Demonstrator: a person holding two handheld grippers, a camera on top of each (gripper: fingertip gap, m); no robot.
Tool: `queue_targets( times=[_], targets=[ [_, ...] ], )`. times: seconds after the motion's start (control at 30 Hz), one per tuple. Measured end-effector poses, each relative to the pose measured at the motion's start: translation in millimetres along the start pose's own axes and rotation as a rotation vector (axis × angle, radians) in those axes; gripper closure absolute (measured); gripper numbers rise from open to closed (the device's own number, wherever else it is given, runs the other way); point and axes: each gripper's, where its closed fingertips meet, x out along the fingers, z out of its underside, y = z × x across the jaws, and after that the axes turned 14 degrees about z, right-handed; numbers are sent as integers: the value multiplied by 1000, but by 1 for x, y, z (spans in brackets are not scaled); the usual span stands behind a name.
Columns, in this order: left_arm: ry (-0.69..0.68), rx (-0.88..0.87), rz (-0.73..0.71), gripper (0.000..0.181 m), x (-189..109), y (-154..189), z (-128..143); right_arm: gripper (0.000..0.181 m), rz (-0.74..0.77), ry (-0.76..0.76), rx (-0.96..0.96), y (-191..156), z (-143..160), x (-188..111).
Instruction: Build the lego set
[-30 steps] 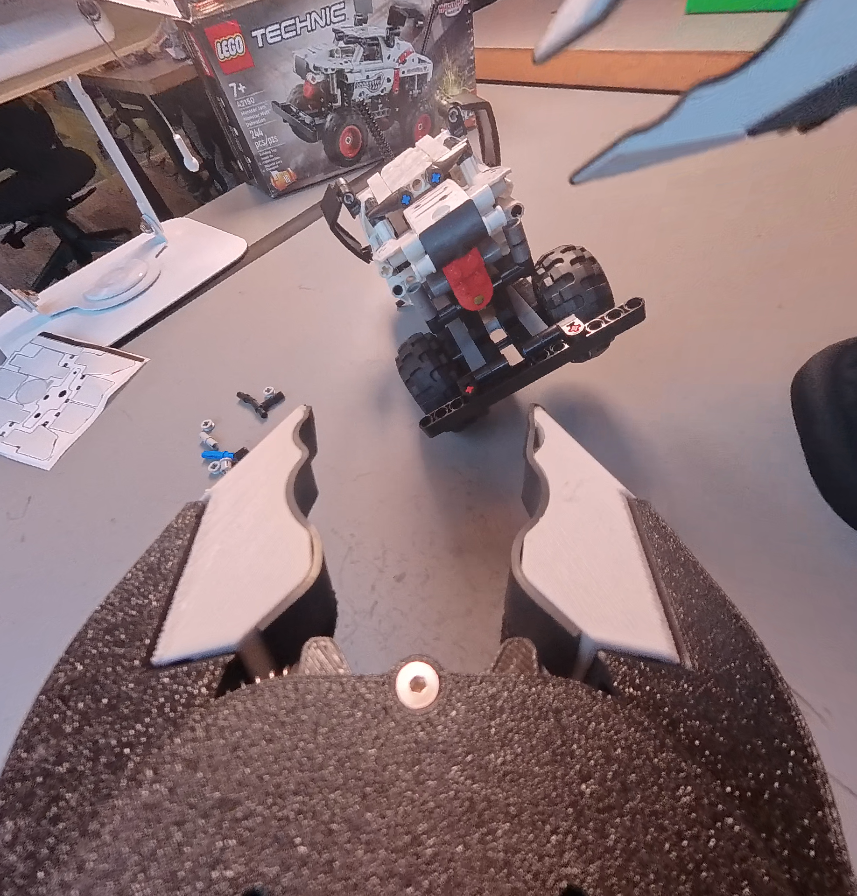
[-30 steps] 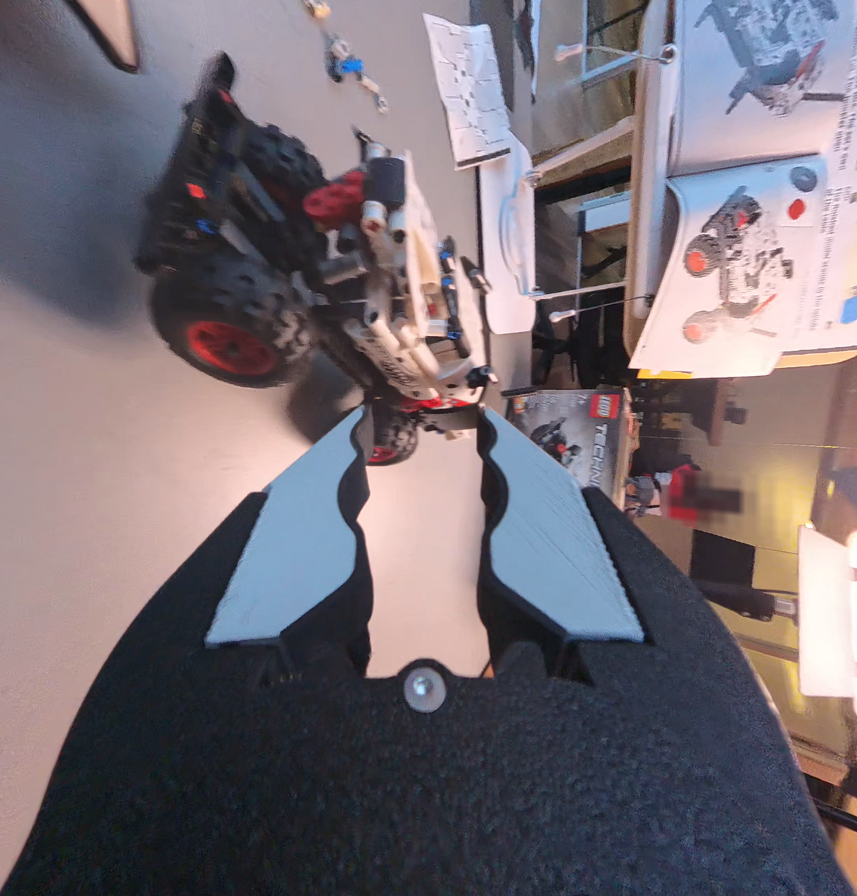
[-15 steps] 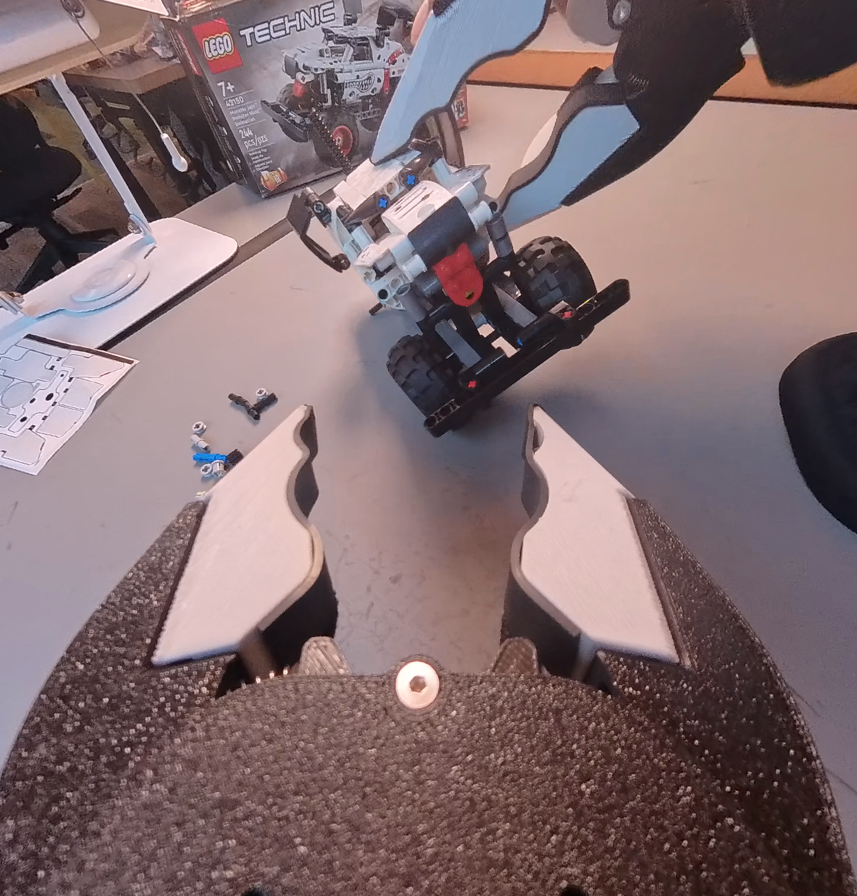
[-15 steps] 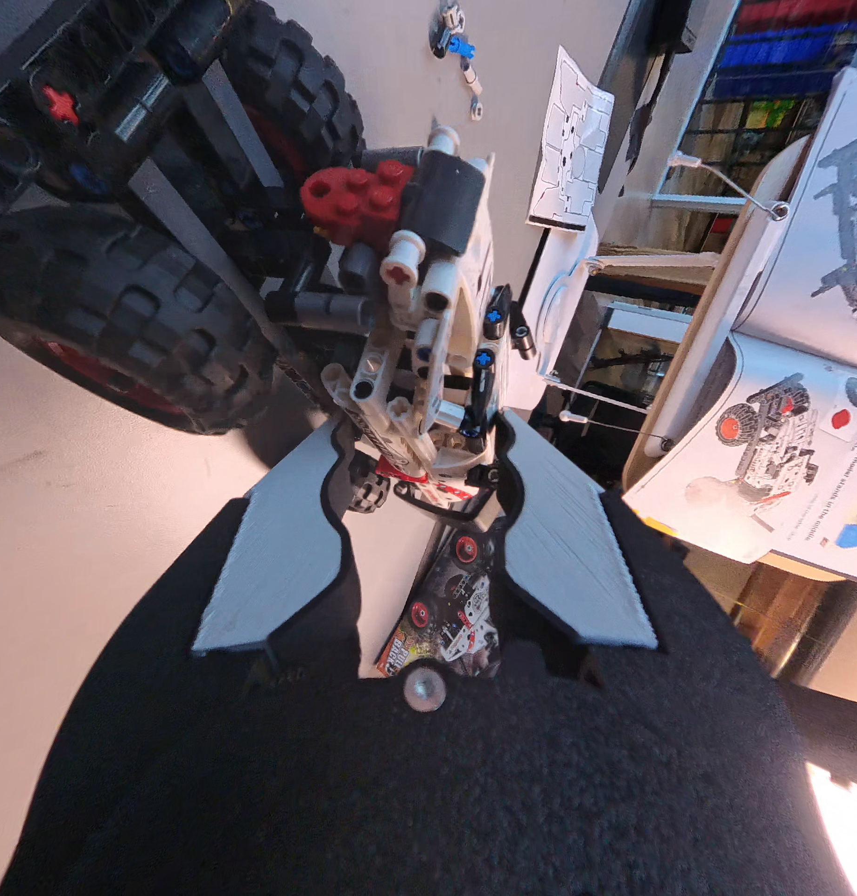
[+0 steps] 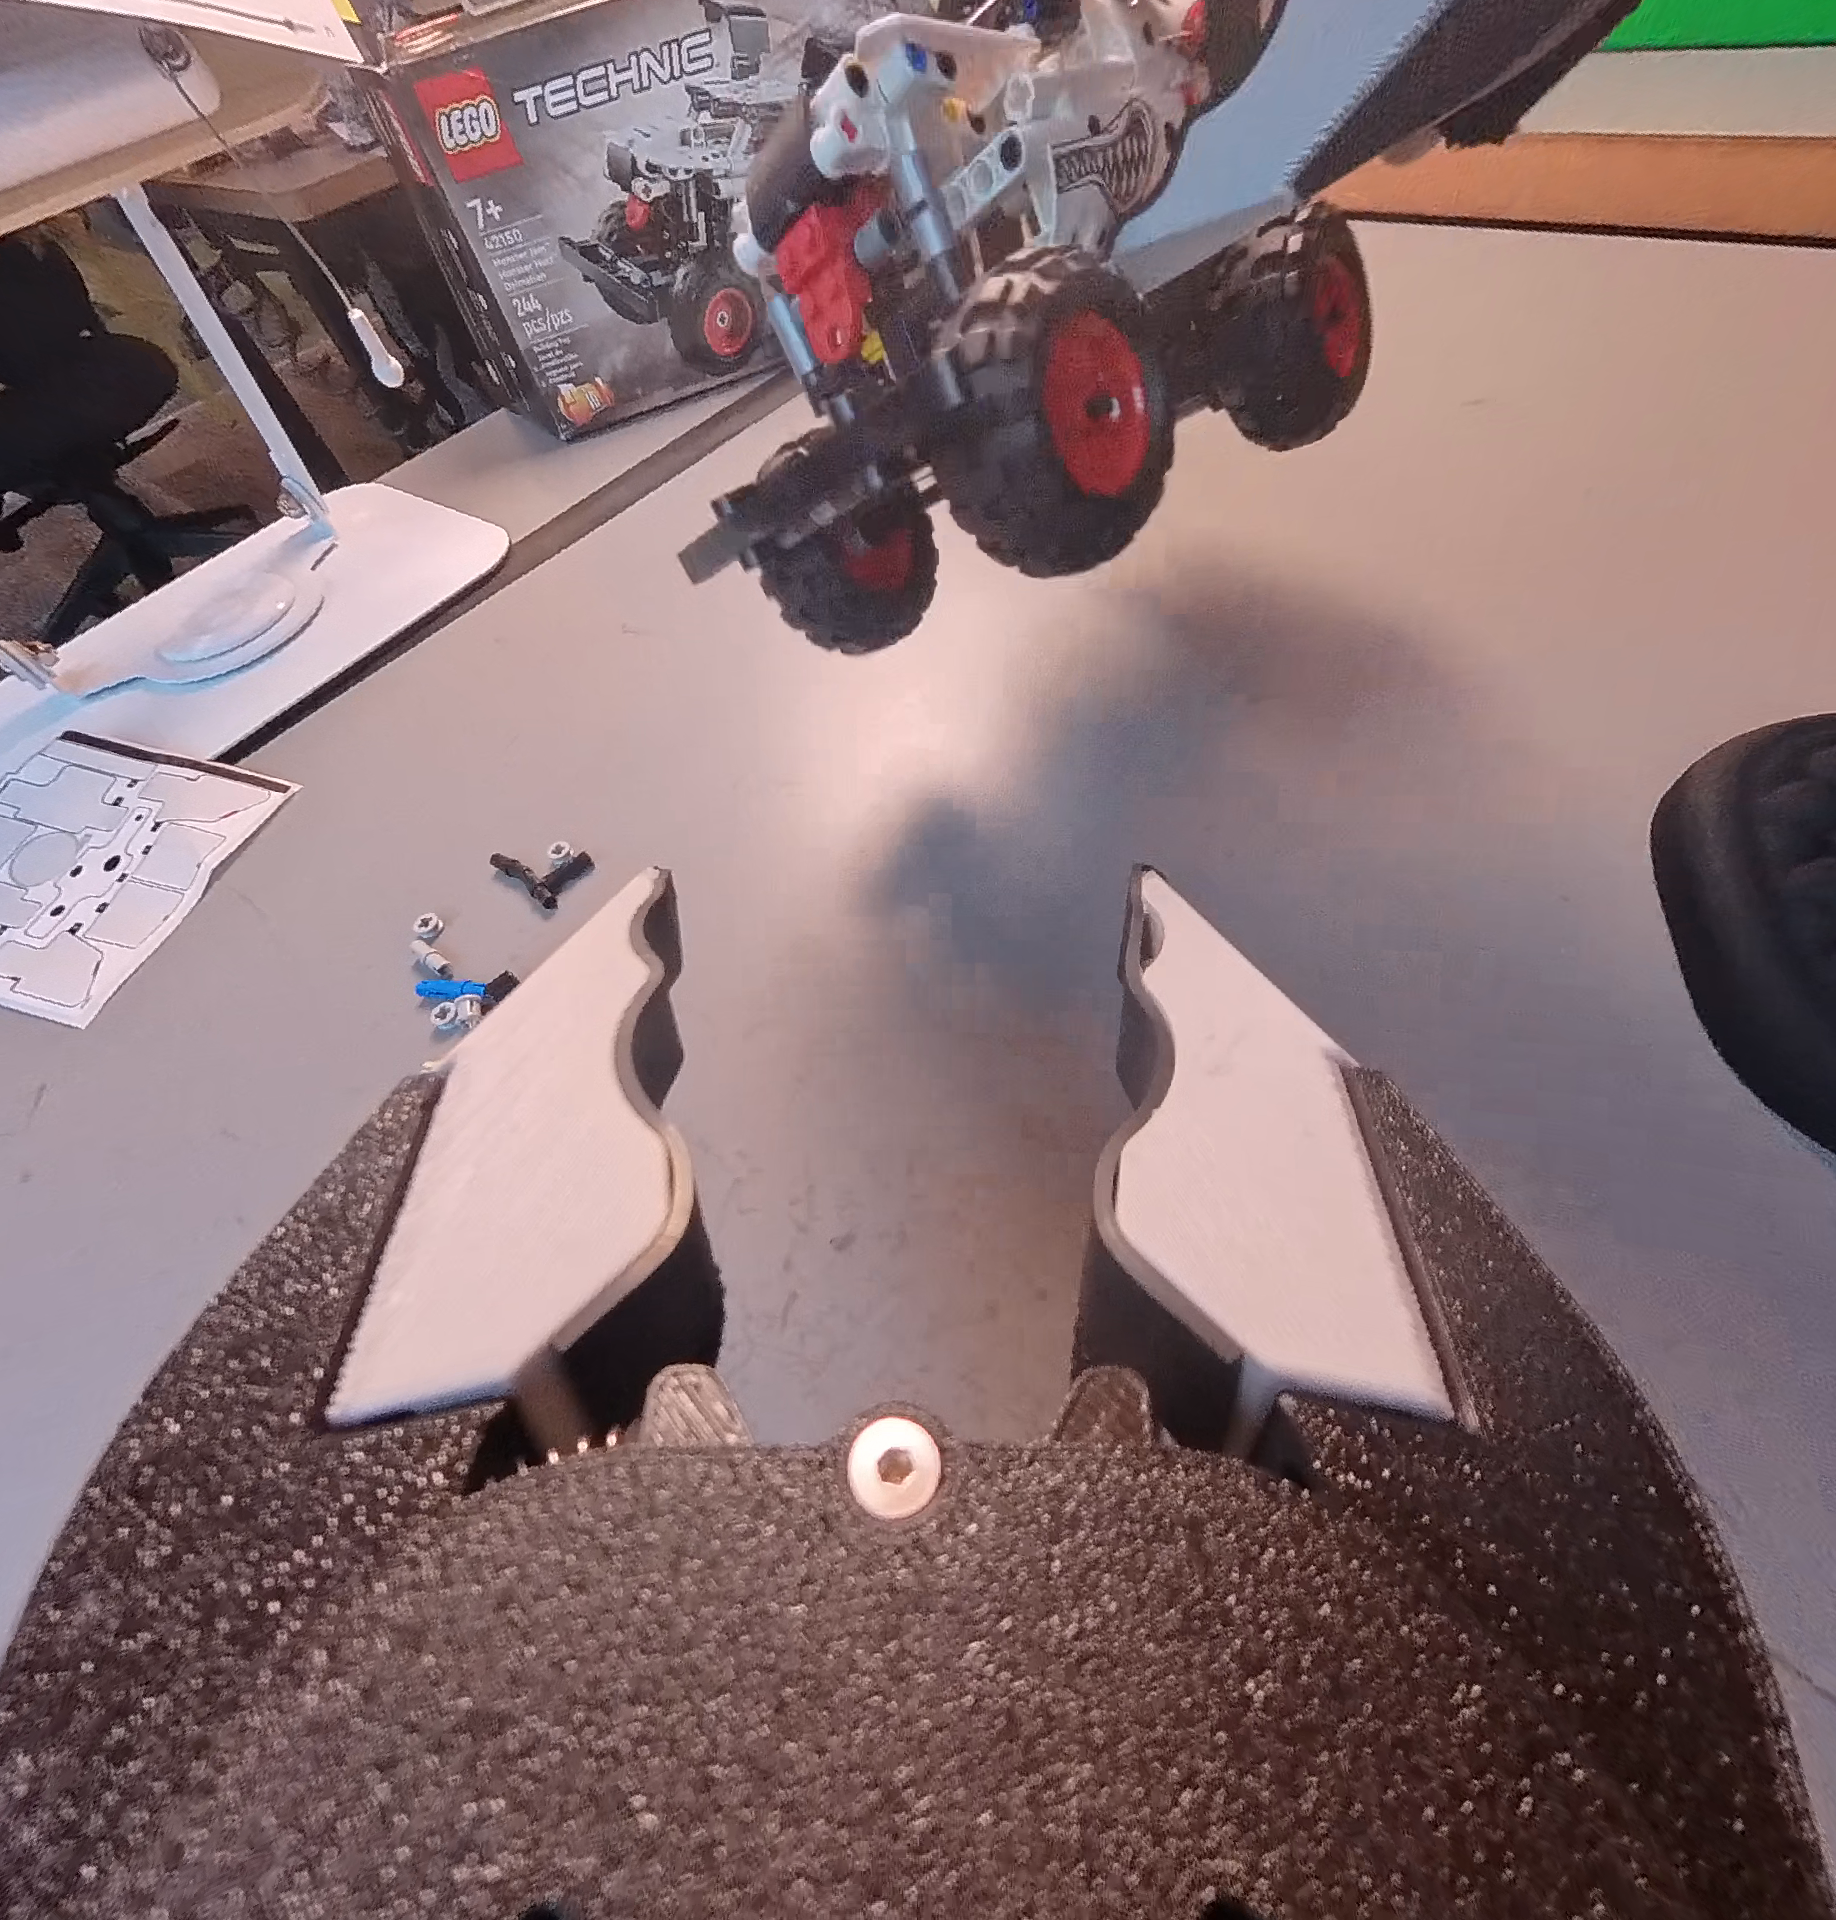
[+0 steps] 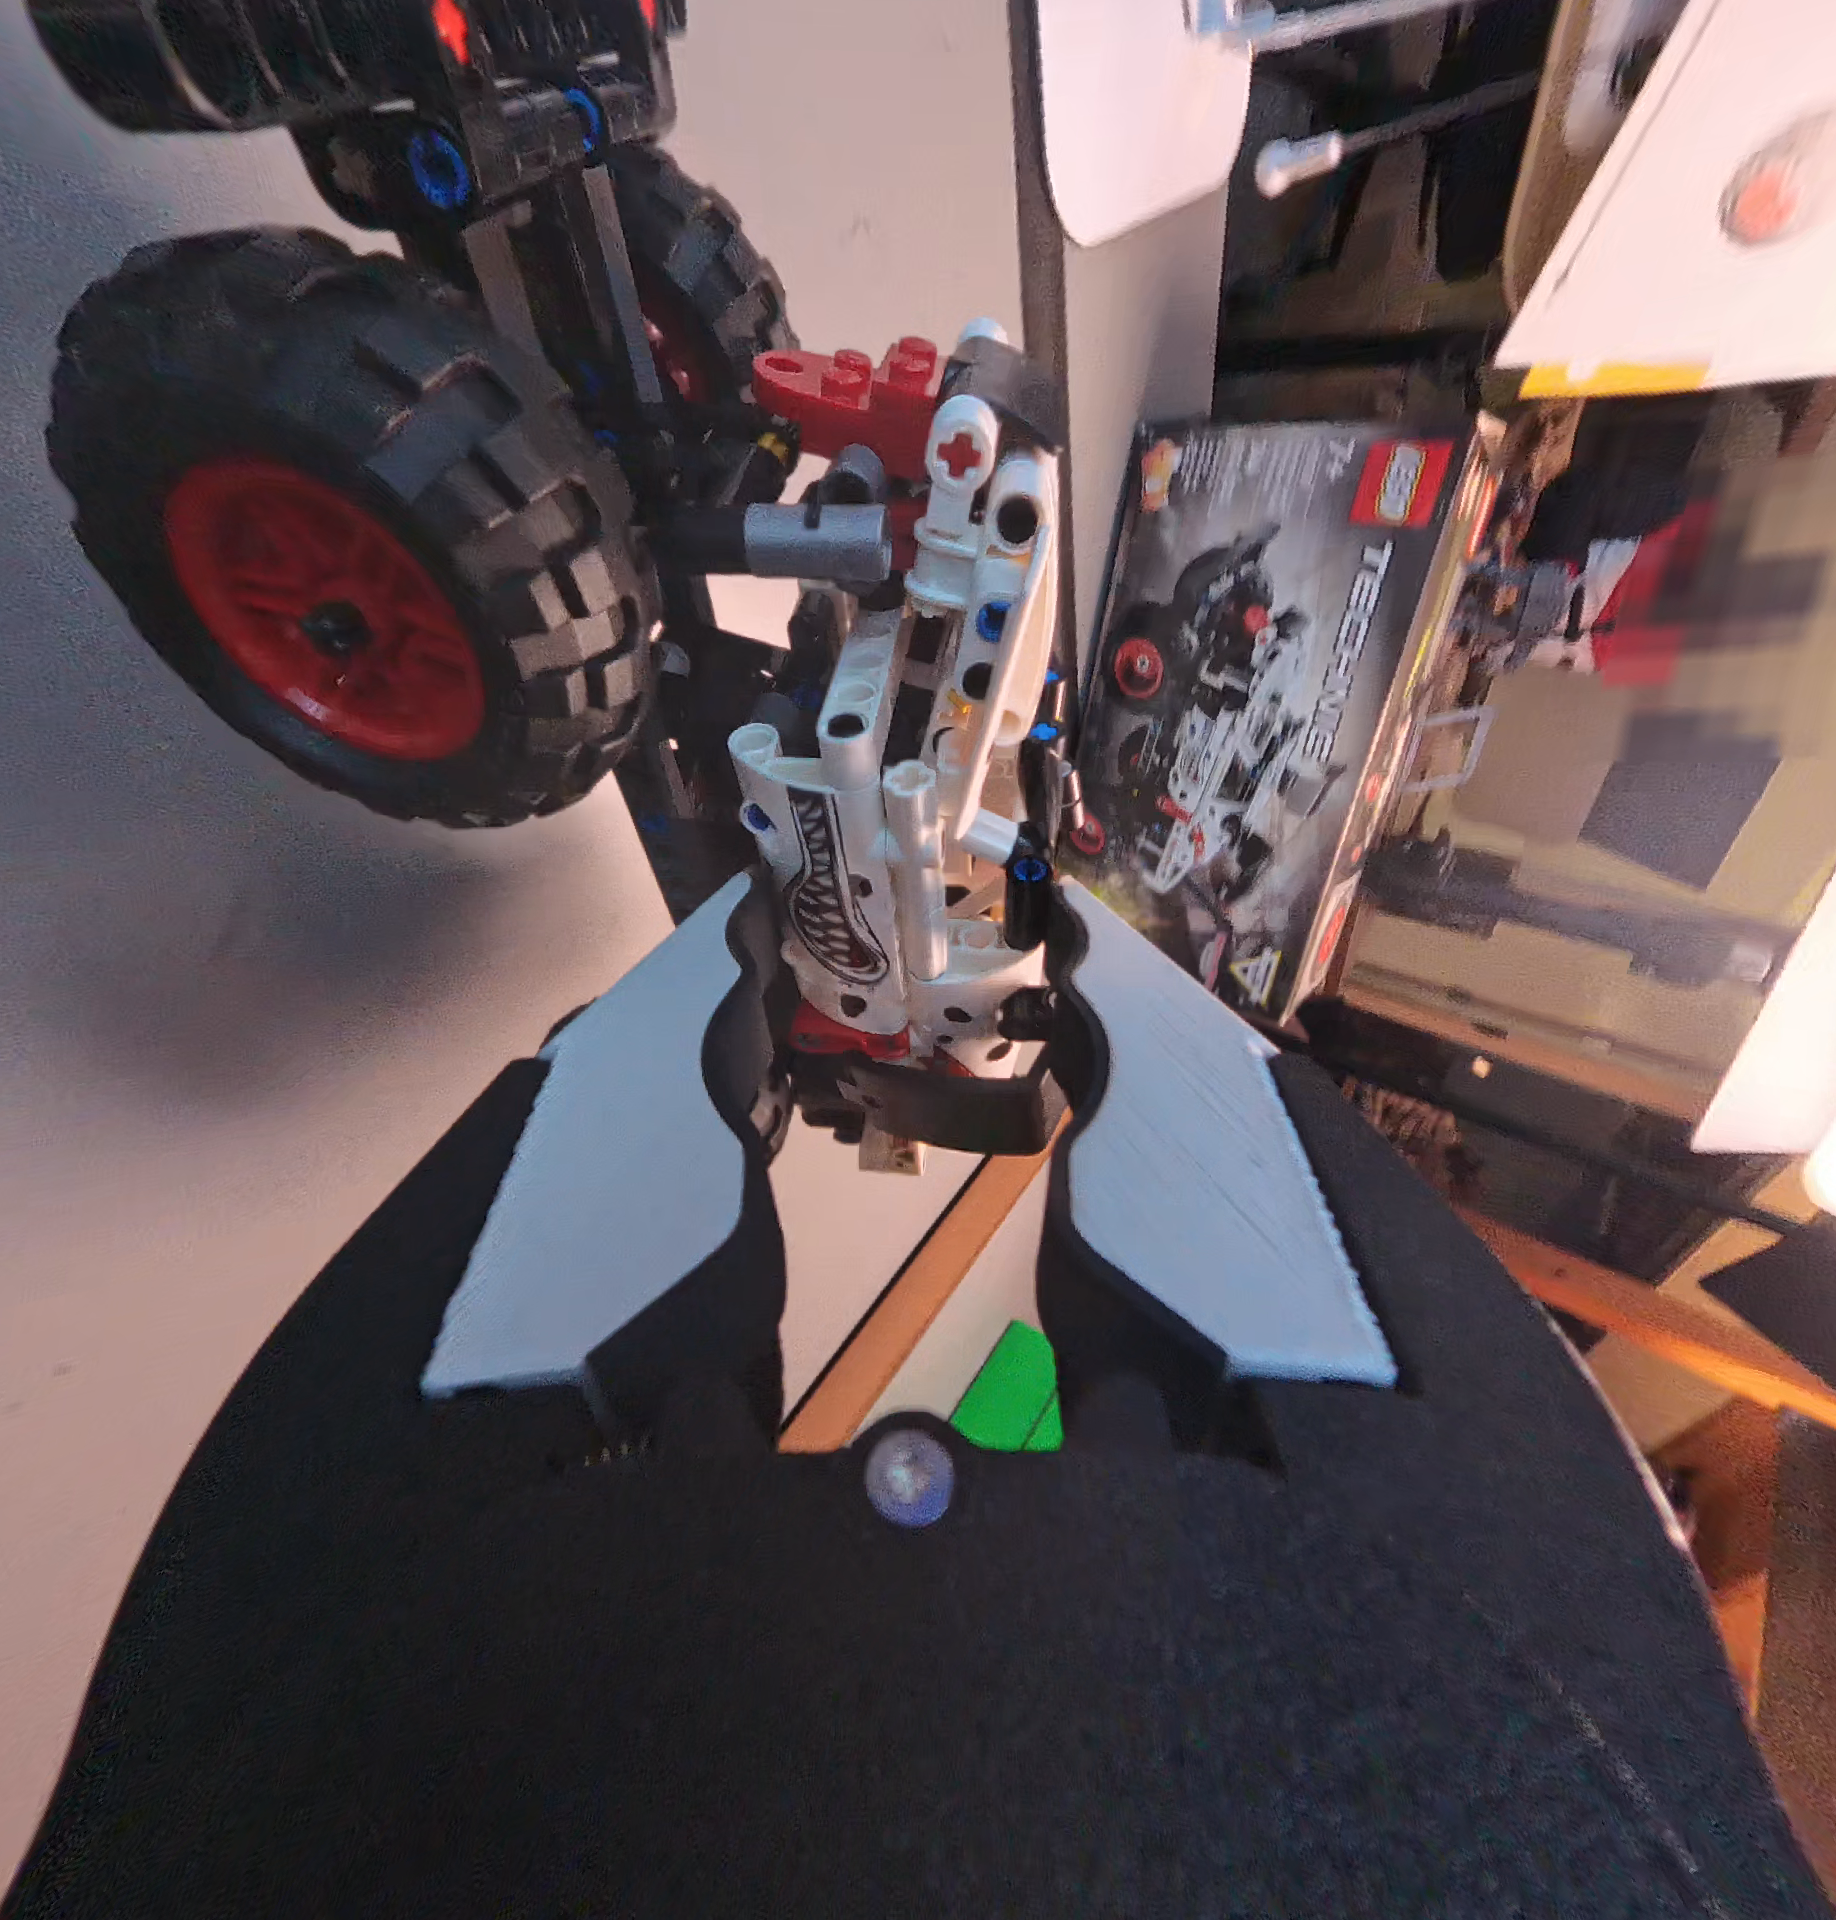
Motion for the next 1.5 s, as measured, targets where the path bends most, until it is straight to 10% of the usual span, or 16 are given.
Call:
queue_targets(
  times=[0.2,0.77,1.13,1.5],
  targets=[
    [7,-4,-3,99,-1,-1,0,128,78,-145,-10,-24,19,21],
    [-21,8,39,100,3,10,2,93,-332,348,416,-16,-2,-16],
    [-42,22,60,100,5,18,3,80,-620,227,304,-46,14,23],
    [-23,-3,72,102,3,17,0,96,-490,84,192,-37,-5,34]
  ],
)
